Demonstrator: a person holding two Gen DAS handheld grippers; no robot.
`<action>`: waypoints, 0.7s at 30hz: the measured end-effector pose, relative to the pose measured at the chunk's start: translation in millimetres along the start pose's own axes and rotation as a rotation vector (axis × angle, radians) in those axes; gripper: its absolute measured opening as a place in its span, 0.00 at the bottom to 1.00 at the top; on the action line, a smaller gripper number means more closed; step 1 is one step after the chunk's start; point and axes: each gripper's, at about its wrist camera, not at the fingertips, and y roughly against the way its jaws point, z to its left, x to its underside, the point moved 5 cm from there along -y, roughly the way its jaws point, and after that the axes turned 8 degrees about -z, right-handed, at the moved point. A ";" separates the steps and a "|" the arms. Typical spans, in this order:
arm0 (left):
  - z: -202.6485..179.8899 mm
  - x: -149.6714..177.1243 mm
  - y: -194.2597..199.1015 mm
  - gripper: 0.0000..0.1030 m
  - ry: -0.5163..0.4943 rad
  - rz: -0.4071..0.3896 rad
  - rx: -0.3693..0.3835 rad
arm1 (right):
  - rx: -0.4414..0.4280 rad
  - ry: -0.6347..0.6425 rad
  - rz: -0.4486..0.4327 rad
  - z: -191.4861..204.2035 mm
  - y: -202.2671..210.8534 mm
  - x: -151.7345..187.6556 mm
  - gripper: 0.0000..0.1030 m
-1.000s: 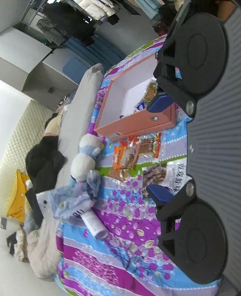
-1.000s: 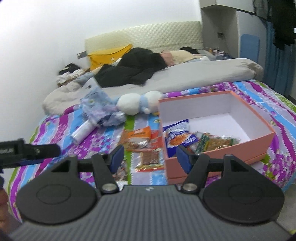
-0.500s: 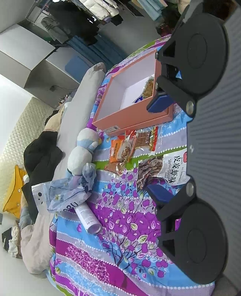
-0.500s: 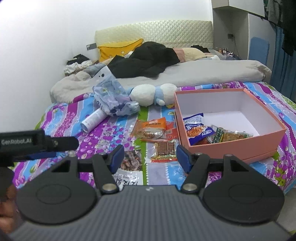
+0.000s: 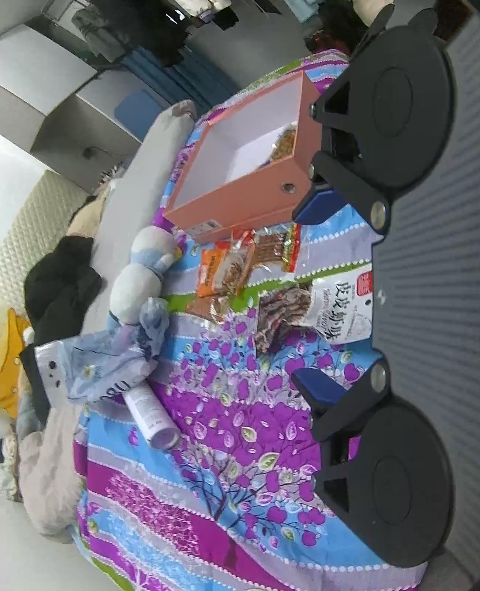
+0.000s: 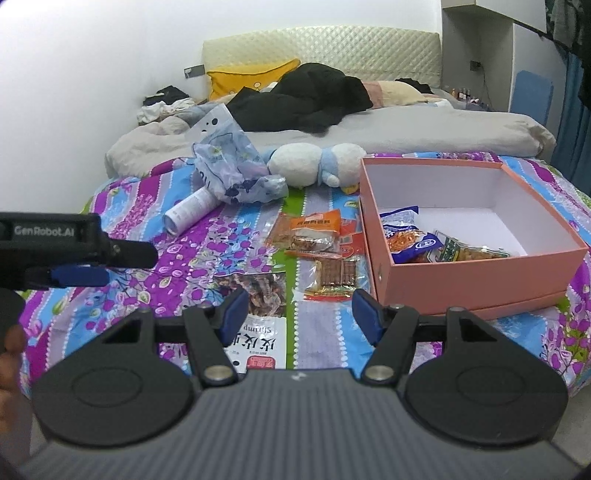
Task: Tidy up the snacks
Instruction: 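Withdraw both tools from the box back toward the remaining snacks, then reach the left tool to the clear dried-snack bag while the right tool reaches the red-label sausage pack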
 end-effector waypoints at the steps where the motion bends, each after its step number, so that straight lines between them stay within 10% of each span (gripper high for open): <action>1: 1.6 0.9 -4.0 0.85 0.001 0.013 -0.007 | 0.000 0.004 0.002 -0.4 -2.4 0.8 0.63; 21: 42.3 5.9 -100.6 0.85 0.078 0.199 -0.040 | -0.018 0.092 0.090 18.2 -81.7 12.8 0.62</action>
